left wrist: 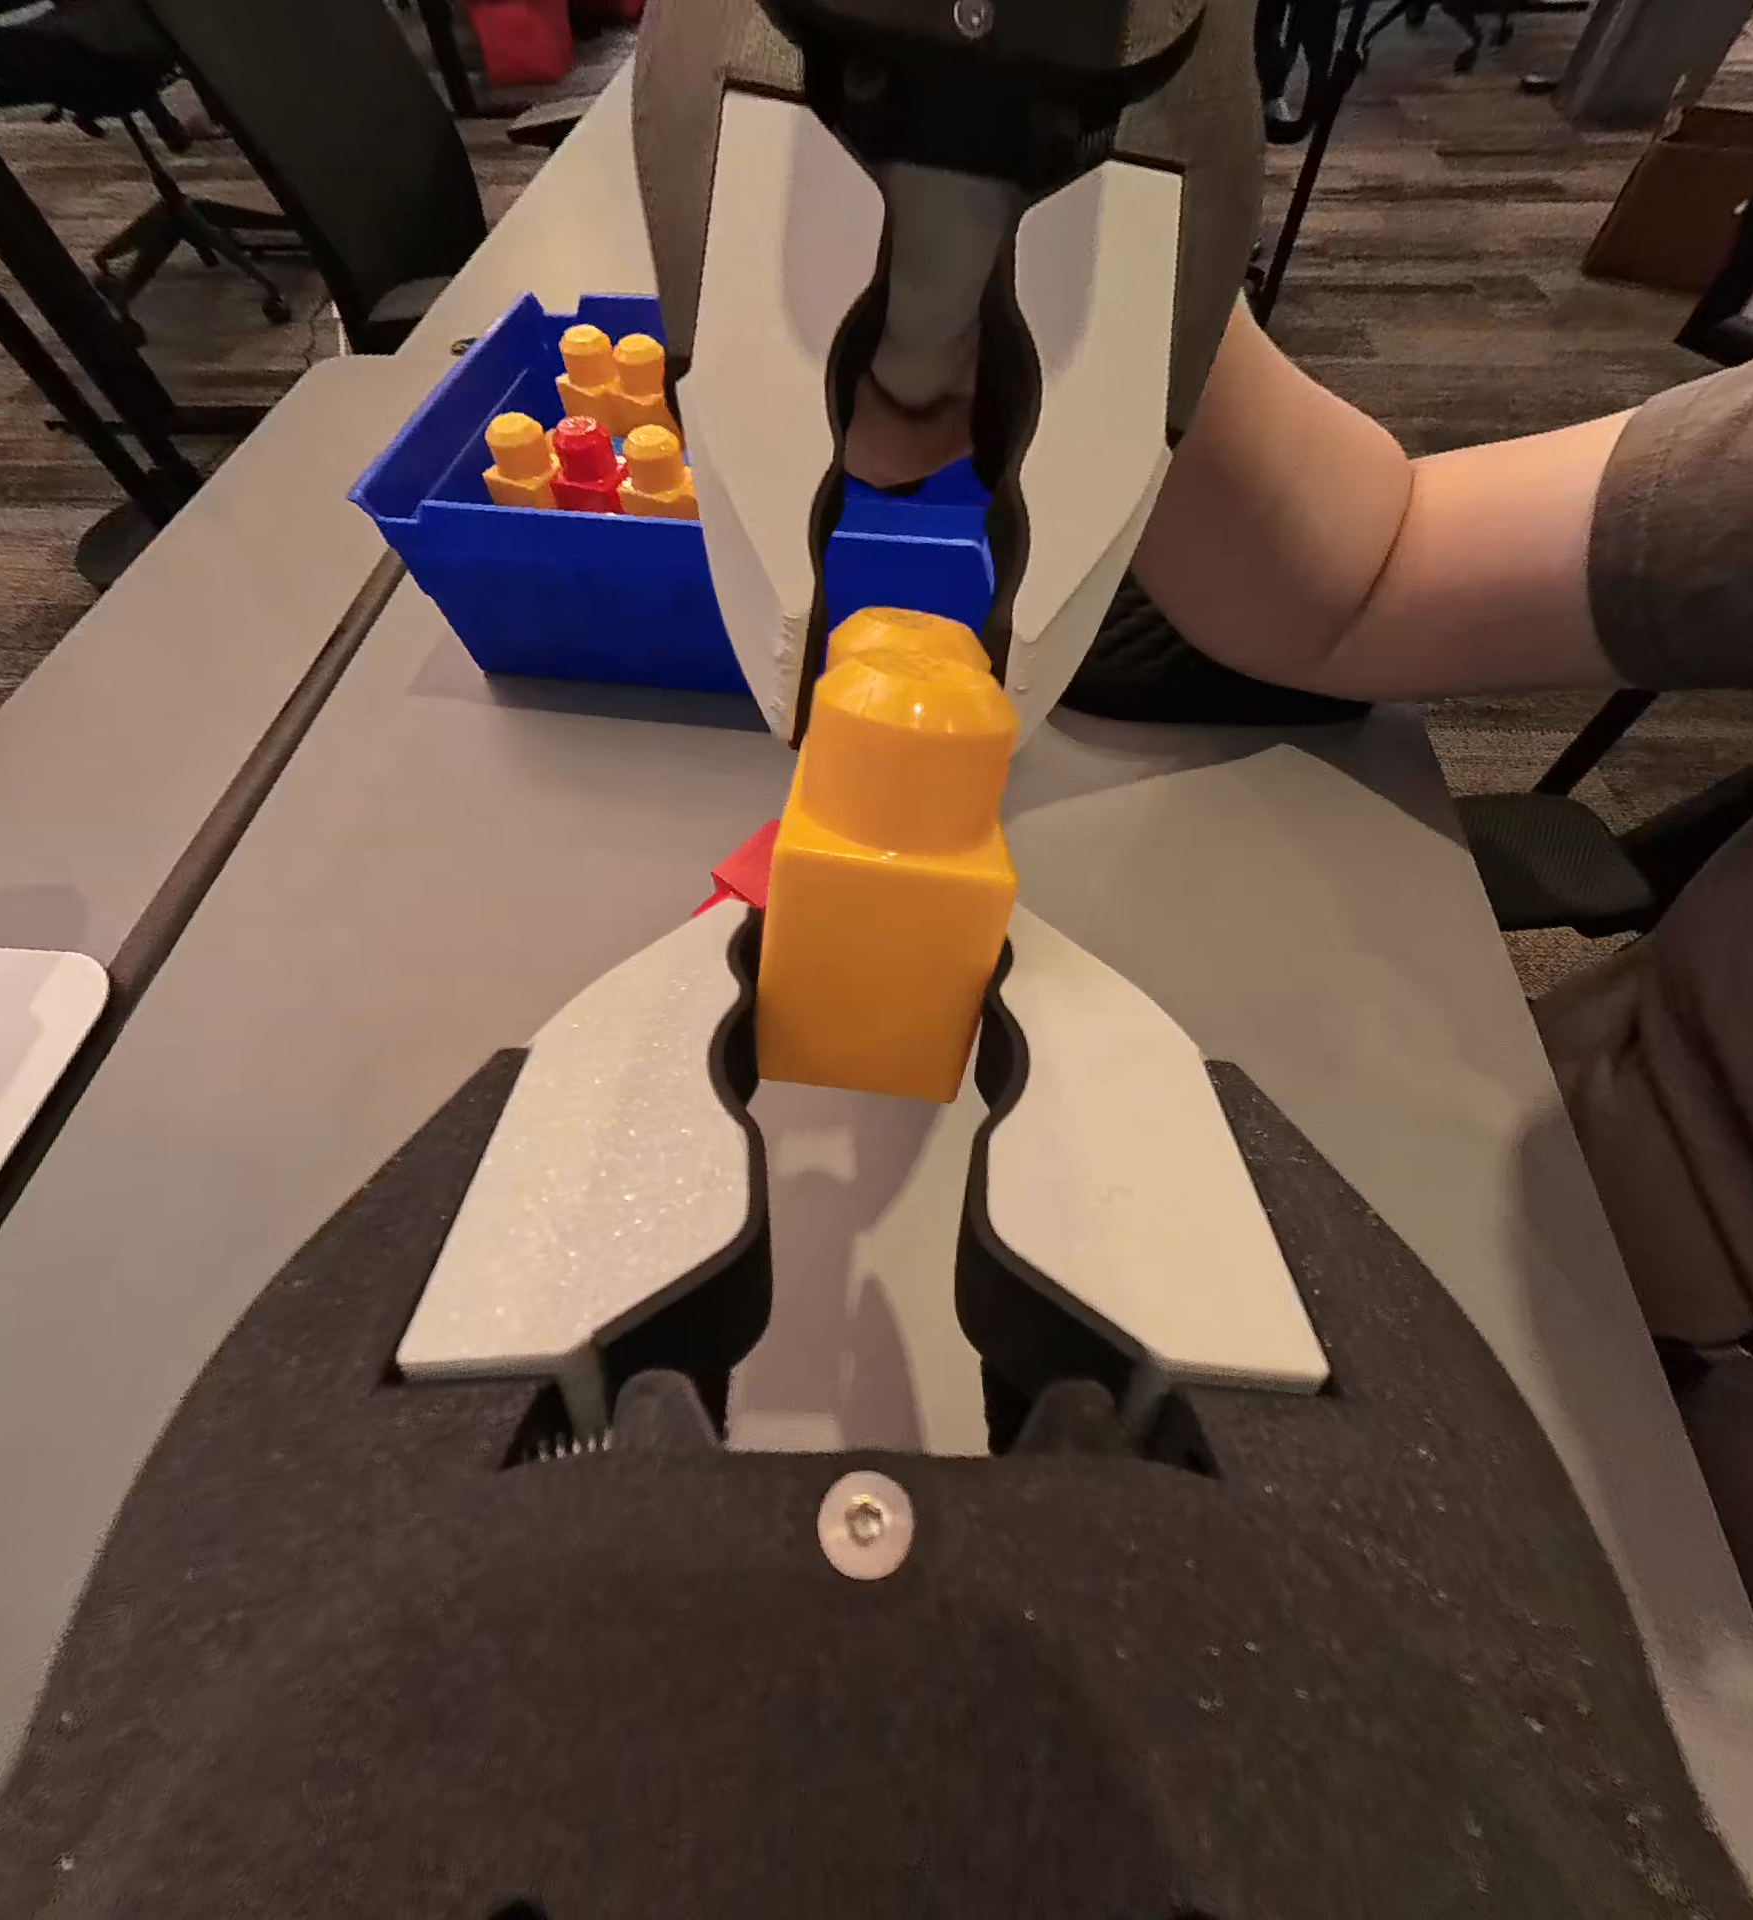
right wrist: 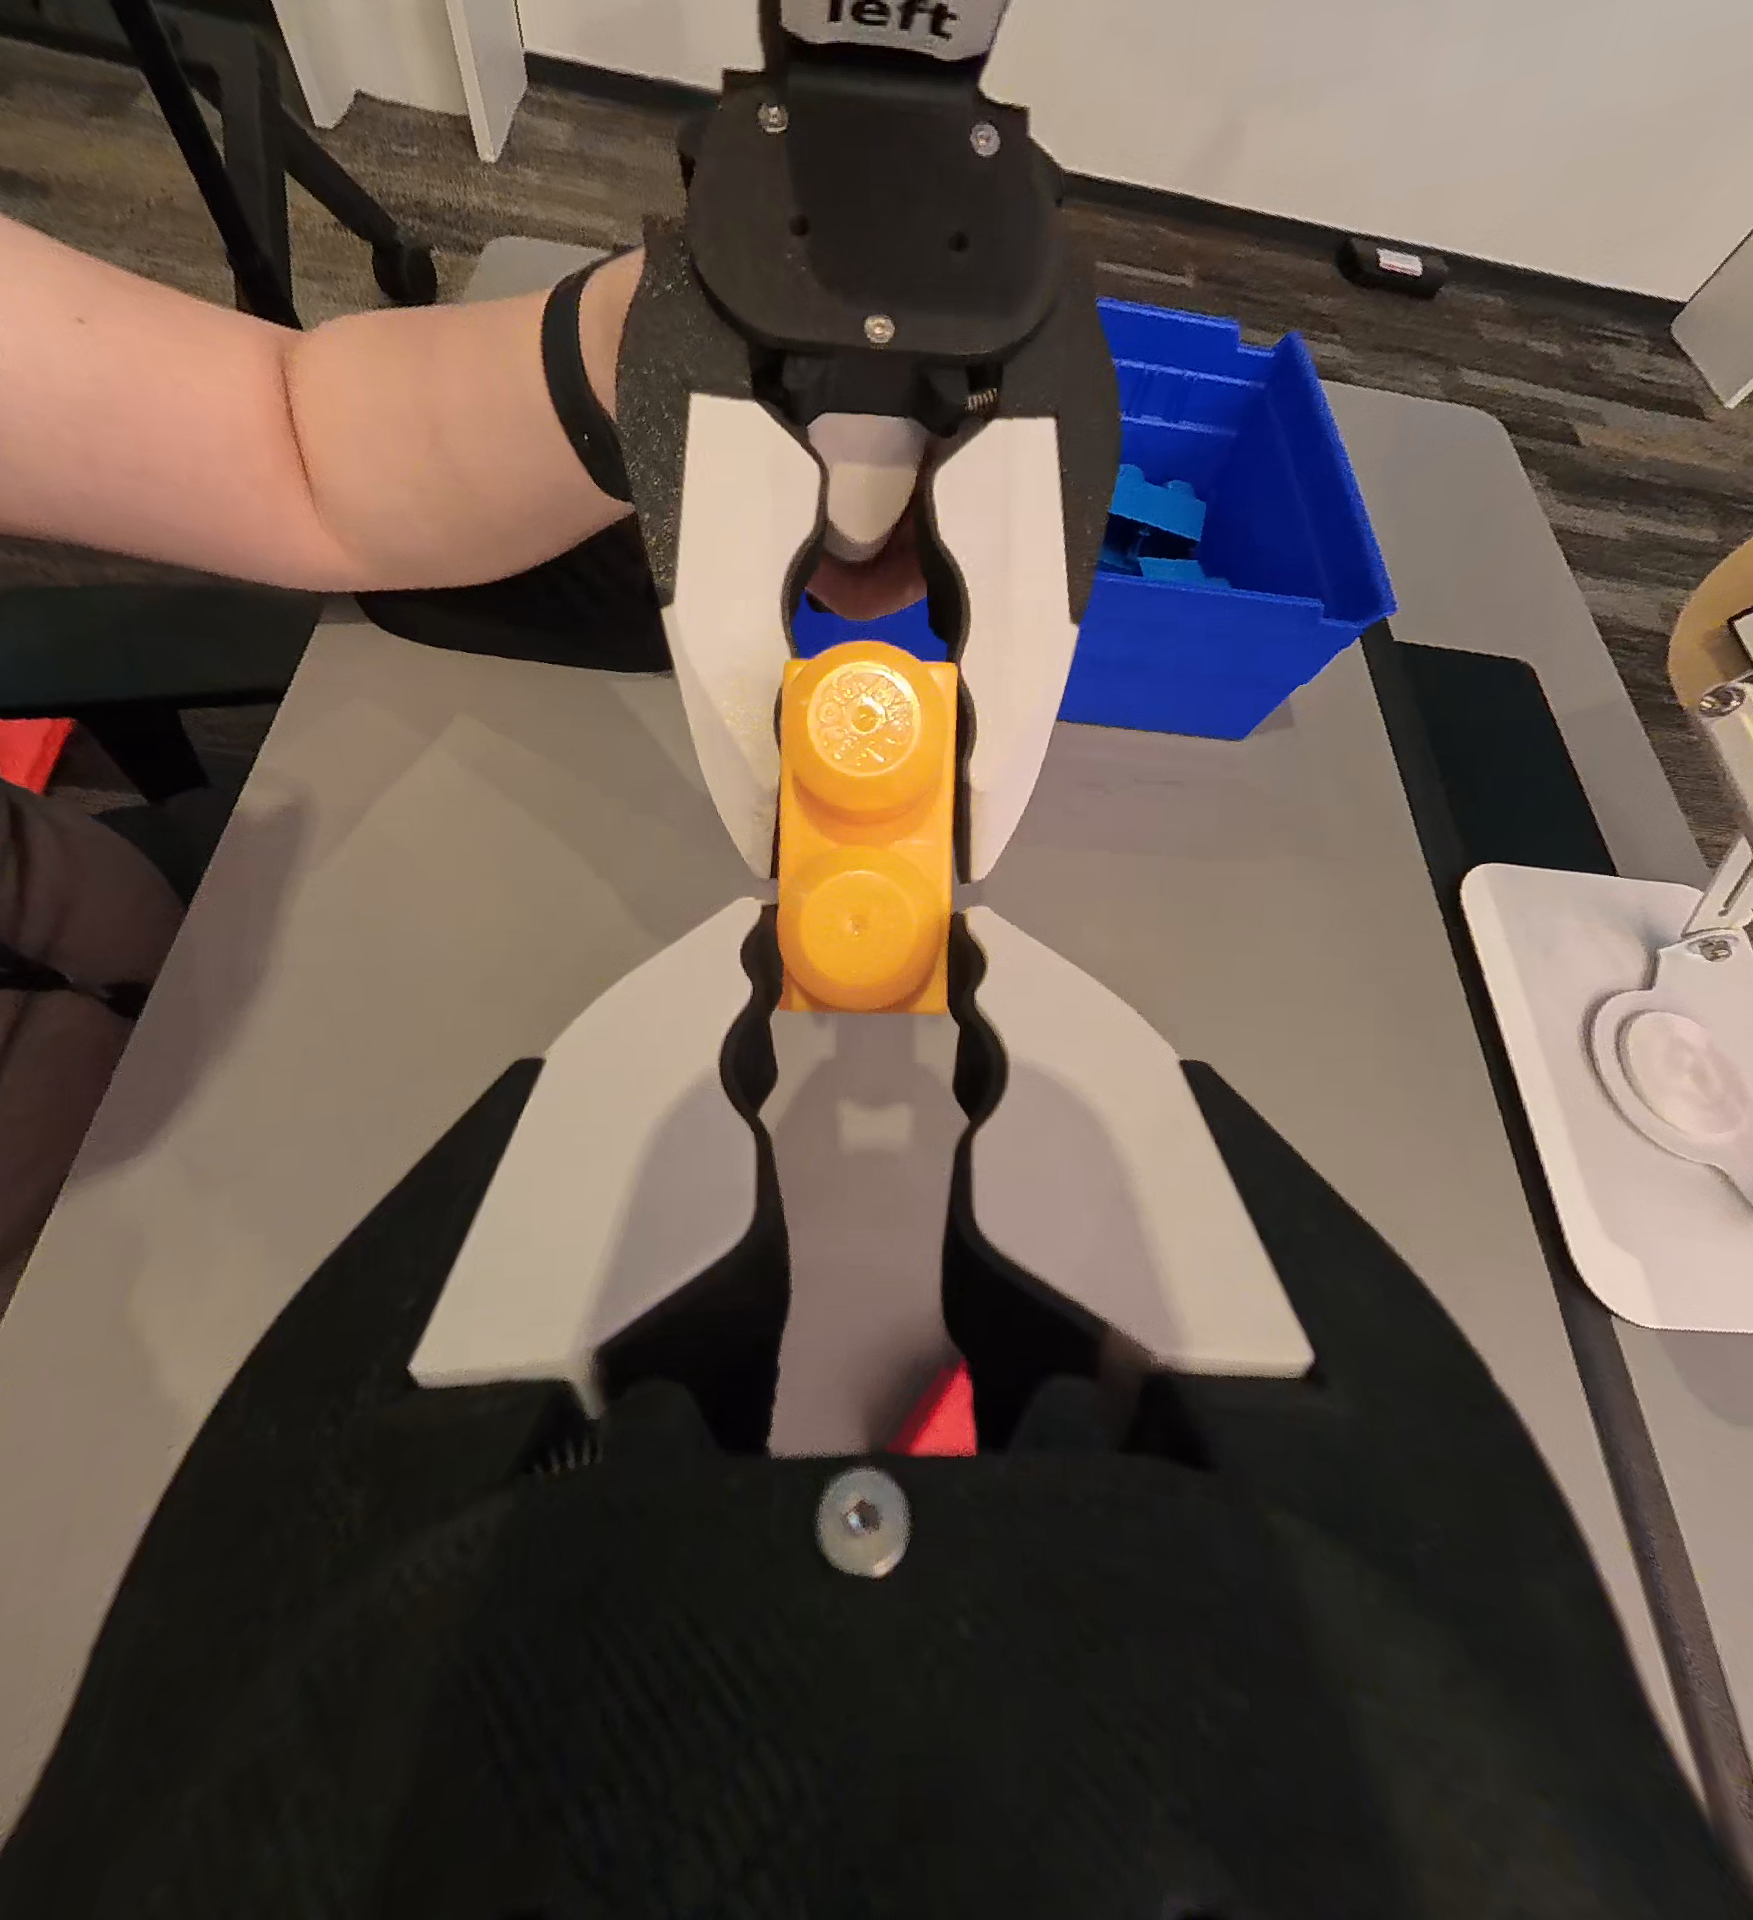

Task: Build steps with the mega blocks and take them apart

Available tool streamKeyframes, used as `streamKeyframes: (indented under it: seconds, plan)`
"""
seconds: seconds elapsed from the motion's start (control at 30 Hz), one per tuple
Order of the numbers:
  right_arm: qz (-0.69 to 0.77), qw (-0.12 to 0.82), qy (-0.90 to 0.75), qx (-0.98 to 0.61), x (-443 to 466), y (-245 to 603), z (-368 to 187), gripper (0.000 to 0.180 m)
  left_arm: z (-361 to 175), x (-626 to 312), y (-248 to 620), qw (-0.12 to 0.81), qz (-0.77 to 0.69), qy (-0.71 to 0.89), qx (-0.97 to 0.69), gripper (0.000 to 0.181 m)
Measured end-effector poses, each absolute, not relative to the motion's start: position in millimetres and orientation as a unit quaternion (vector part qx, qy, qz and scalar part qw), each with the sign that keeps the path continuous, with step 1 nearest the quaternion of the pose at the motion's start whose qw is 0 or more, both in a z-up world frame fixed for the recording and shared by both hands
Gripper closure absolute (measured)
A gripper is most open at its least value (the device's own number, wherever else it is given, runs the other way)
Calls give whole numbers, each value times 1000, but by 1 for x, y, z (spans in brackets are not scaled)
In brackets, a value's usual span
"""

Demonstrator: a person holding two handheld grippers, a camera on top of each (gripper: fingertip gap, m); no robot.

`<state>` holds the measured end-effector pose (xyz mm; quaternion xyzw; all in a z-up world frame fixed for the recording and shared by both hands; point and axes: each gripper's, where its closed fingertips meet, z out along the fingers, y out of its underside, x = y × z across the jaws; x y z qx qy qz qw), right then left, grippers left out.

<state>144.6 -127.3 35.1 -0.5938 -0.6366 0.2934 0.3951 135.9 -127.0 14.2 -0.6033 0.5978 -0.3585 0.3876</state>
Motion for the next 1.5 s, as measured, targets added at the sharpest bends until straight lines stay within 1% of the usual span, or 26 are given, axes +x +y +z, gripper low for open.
streamKeyframes:
  seconds: [0.2,0.57,0.67,1.1,1.5]
  plan:
    - [293,386,-638,-598,147,-129,34,148,12,138,-129,382,-362,600,-603,142]
    - [344,364,-596,-628,148,-123,36,149,3,142,-127,372,-361,595,-614,144]
    - [352,371,-586,-628,149,-120,40,149,12,143,-124,382,-384,572,-615,144]
    - [386,374,-565,-626,149,-119,48,149,23,141,-126,349,-471,524,-617,142]
    - [391,366,-561,-631,148,-118,45,149,18,140,-126,346,-454,535,-623,143]
